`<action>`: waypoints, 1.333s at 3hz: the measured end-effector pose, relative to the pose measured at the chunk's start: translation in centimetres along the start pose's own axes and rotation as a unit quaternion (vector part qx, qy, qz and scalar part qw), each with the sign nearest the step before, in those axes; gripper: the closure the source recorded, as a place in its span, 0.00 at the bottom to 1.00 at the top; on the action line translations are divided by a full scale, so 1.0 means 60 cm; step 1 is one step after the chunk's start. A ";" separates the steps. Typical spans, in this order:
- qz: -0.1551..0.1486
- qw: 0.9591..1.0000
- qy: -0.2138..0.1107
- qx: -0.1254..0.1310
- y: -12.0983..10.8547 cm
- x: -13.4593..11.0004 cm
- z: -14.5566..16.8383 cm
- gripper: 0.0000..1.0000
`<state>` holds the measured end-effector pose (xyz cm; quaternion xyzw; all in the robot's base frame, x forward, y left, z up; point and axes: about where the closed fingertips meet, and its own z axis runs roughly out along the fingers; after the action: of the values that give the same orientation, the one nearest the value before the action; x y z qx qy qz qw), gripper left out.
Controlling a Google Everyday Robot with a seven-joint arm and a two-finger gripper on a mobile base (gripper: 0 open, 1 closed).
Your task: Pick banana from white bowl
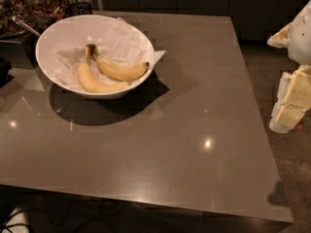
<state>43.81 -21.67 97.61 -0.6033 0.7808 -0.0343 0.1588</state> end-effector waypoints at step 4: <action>-0.016 0.999 -0.010 -0.027 -0.033 -0.136 -0.003 0.00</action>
Offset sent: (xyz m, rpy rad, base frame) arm 0.0285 0.0468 0.0141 0.0263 0.0953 -0.0613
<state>47.42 -14.47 99.94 -0.6202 0.7699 -0.0093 0.1498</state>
